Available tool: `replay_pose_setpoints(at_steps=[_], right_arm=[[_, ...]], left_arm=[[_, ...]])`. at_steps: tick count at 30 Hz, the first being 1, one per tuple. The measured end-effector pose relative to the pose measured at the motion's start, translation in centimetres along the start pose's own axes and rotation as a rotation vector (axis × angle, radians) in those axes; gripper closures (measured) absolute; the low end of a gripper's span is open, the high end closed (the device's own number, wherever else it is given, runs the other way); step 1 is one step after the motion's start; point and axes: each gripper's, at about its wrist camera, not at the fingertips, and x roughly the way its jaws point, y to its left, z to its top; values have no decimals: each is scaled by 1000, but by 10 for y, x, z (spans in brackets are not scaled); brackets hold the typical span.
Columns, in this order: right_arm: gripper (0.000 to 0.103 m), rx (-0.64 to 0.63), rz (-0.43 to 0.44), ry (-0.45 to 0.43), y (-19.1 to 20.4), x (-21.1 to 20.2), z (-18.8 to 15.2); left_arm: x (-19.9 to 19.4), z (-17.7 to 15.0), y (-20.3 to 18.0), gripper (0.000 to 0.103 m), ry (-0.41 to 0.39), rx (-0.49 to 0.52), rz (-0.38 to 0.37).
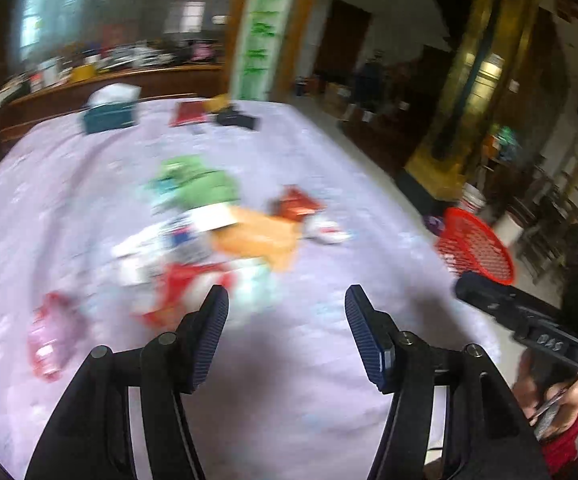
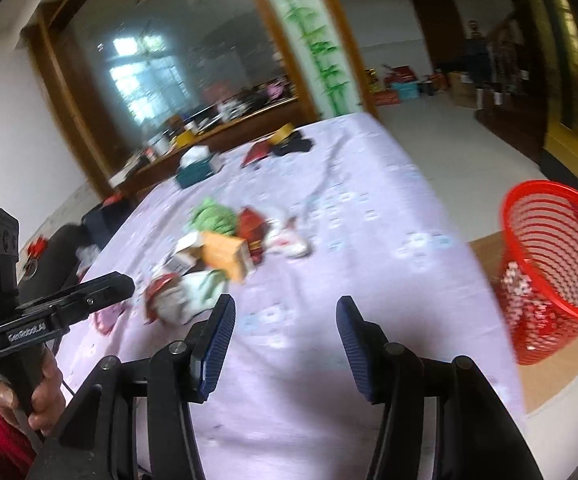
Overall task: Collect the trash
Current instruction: 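Grasp the red-and-pink snack wrapper with the left gripper, then grasp the red-and-white plaster box with the right gripper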
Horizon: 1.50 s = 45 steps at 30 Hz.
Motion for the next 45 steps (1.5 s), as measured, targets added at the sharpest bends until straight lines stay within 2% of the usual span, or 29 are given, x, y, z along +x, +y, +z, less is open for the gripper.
replay_pose_setpoints(at_steps=[4,8,9,11,16,21,23,24,25,29,31,37,41,45], right_arm=[[43,-32,32,28,24,16,-2],[43,-72,56,65,46,32,-9],[43,-79,62,75,51,35,-9],[43,-90,70,92,57,40,-11],[43,-118,93,122,77,52,-16],[42,-134,103,144,87,58,-18],[42,-128,117,155,91,63,-16],[42,-123,130,161,94,66,-14],[42,-123,142,165,97,69,-12],[42,-125,194,194,112,89,-3],[42,-114,226,215,119,104,0],[47,-130,212,245,136,149,7],[57,-110,213,272,143,175,8],[71,-162,206,261,161,183,5]], left_arm=[[-22,-15,53,37,-21,-60,105],[-38,-27,105,34,-63,-119,255],[-39,-28,115,28,-67,-126,282],[-34,-30,137,25,-49,-148,318],[-3,-35,165,25,22,-183,293],[19,-40,166,26,63,-211,248],[23,-40,161,43,66,-201,256],[26,-41,159,63,74,-189,266],[29,-42,159,70,81,-189,269],[32,-46,158,71,71,-199,274],[23,-47,155,71,24,-196,276],[18,-47,159,71,-5,-214,264],[15,-47,161,71,-16,-224,245],[14,-48,161,71,-28,-224,237]])
